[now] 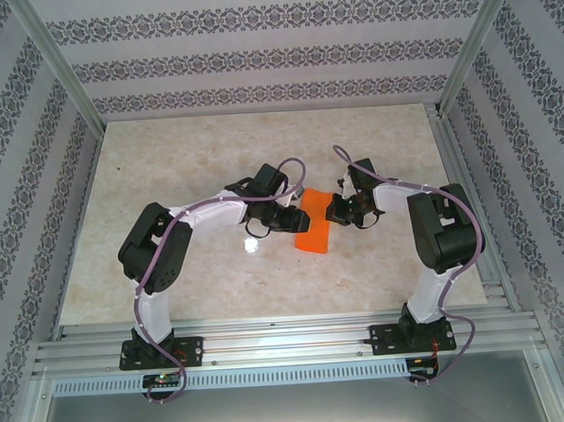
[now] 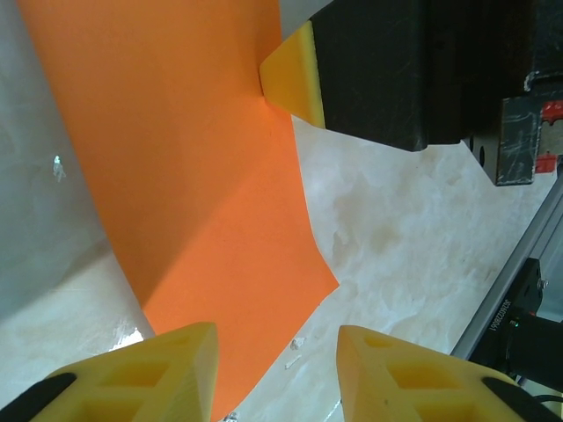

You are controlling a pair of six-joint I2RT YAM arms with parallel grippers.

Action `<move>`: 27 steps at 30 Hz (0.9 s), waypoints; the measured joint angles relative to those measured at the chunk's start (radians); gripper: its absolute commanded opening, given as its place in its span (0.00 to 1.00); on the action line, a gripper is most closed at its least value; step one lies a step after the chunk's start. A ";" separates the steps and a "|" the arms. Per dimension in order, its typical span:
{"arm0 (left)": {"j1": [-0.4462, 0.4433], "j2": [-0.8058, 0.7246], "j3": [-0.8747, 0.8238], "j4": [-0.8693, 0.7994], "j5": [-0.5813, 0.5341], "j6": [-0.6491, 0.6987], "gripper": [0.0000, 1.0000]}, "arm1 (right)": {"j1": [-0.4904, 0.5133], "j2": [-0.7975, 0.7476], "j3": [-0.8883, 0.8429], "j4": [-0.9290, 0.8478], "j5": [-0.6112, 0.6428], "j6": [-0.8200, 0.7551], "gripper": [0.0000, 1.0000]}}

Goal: Fold a paper plane with a square sheet of paper (fold left side to right side)
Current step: Hold the square sheet of paper at the center of the table.

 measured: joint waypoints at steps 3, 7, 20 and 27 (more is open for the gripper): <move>0.000 0.015 0.018 0.000 0.000 0.000 0.36 | 0.001 0.001 0.002 0.000 0.000 0.000 0.00; 0.000 0.036 0.027 0.000 -0.005 0.000 0.35 | 0.001 0.001 0.002 0.000 -0.002 0.000 0.00; 0.000 0.066 0.027 -0.001 -0.046 0.000 0.34 | 0.021 0.001 0.009 0.000 -0.013 0.004 0.00; 0.000 0.068 0.027 -0.001 -0.054 0.000 0.34 | 0.021 0.001 0.021 0.000 -0.014 0.005 0.00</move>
